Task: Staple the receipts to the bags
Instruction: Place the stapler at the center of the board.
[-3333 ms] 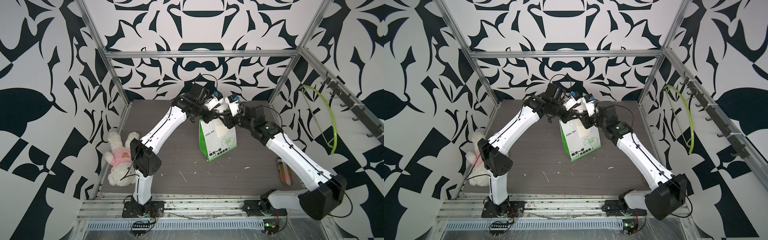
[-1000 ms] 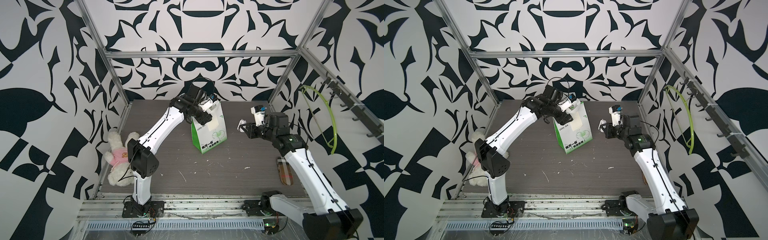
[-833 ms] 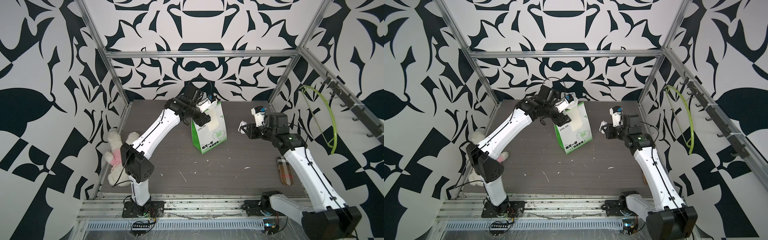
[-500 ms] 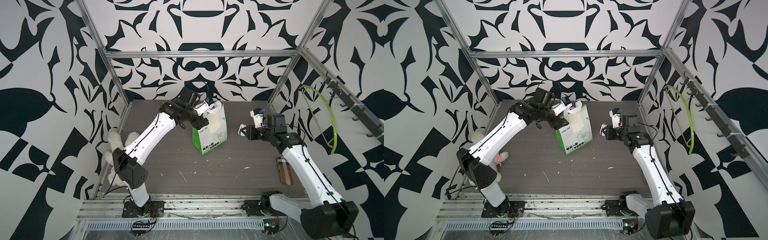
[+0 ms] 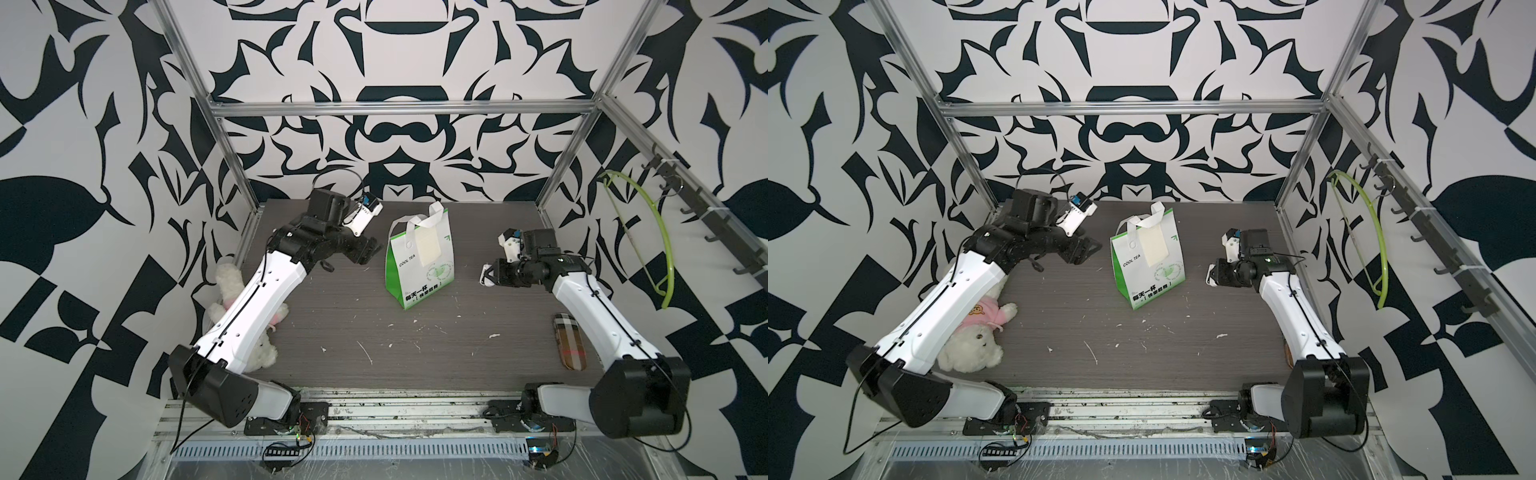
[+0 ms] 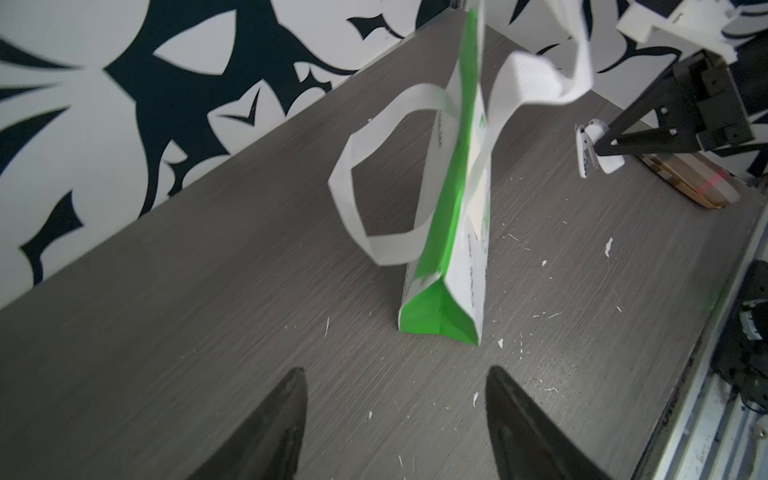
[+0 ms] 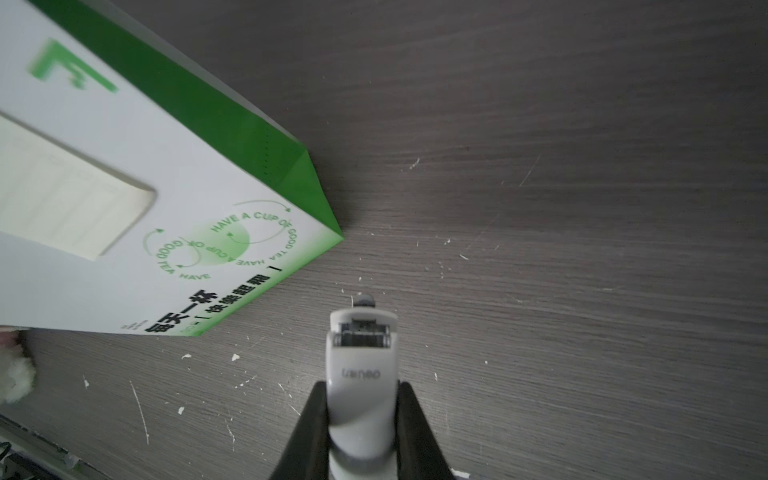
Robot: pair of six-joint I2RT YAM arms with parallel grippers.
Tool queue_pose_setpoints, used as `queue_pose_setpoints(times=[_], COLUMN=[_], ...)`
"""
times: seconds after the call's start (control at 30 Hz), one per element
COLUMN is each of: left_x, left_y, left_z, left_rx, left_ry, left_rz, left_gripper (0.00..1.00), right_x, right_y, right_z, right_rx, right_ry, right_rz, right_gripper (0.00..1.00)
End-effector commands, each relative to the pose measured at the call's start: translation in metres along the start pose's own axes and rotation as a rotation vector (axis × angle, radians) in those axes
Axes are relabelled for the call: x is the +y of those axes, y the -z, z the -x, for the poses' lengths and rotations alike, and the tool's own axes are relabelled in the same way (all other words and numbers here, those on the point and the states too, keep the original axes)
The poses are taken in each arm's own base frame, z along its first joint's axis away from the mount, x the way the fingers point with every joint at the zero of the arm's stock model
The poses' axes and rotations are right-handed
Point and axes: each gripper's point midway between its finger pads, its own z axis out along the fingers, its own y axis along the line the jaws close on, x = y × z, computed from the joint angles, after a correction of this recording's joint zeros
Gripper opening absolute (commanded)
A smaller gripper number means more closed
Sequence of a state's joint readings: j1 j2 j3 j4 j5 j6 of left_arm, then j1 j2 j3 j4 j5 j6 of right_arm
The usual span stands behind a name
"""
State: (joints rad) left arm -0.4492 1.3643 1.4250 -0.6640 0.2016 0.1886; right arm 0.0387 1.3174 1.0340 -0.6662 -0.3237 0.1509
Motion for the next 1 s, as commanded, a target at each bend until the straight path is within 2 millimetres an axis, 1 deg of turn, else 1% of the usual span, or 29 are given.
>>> queue_pose_setpoints(times=[0.0,0.07,0.1,0.2,0.3,0.43,0.5,0.6,0.63,0.7,0.77,0.8,0.87,0.97], left_x=[0.030,0.052,0.060,0.076,0.085,0.092,0.098,0.108,0.111,0.120,0.127,0.131,0.139,0.151], left_y=[-0.012,-0.013,-0.004,-0.003,-0.004,-0.004,-0.002,0.003,0.004,0.010,0.019,0.023,0.031,0.038], left_z=[-0.022,-0.042,-0.048,-0.076,-0.103,-0.127,-0.138,-0.151,-0.155,-0.164,-0.172,-0.178,-0.189,-0.209], left_rx=[-0.041,-0.057,-0.093,-0.130,-0.127,-0.115,-0.113,-0.118,-0.118,-0.124,-0.133,-0.140,-0.163,-0.226], left_ry=[0.177,0.266,0.299,0.336,0.359,0.354,0.346,0.361,0.369,0.391,0.407,0.412,0.403,0.394], left_rz=[0.108,0.198,0.242,0.351,0.438,0.506,0.558,0.620,0.637,0.700,0.766,0.800,0.868,0.945], left_gripper=[0.70,0.70,0.70,0.71,0.72,0.74,0.76,0.78,0.79,0.84,0.92,0.95,0.99,0.99], right_x=[-0.011,-0.019,-0.023,-0.031,-0.037,-0.042,-0.046,-0.052,-0.054,-0.054,-0.056,-0.057,-0.059,-0.066], right_y=[-0.012,-0.020,-0.025,-0.038,-0.053,-0.068,-0.077,-0.086,-0.087,-0.082,-0.071,-0.064,-0.053,-0.039], right_z=[-0.010,-0.014,-0.016,-0.020,-0.023,-0.024,-0.027,-0.030,-0.031,-0.026,-0.018,-0.013,-0.003,0.012], right_rx=[0.046,0.070,0.085,0.118,0.137,0.150,0.171,0.187,0.188,0.148,0.080,0.041,-0.046,-0.237], right_ry=[-0.017,-0.029,-0.037,-0.064,-0.093,-0.119,-0.128,-0.133,-0.138,-0.138,-0.126,-0.108,-0.054,0.036], right_rz=[-0.039,-0.064,-0.079,-0.101,-0.109,-0.112,-0.117,-0.136,-0.145,-0.153,-0.175,-0.186,-0.207,-0.246], right_gripper=[0.07,0.07,0.07,0.11,0.12,0.15,0.19,0.31,0.37,0.51,0.58,0.65,0.68,0.70])
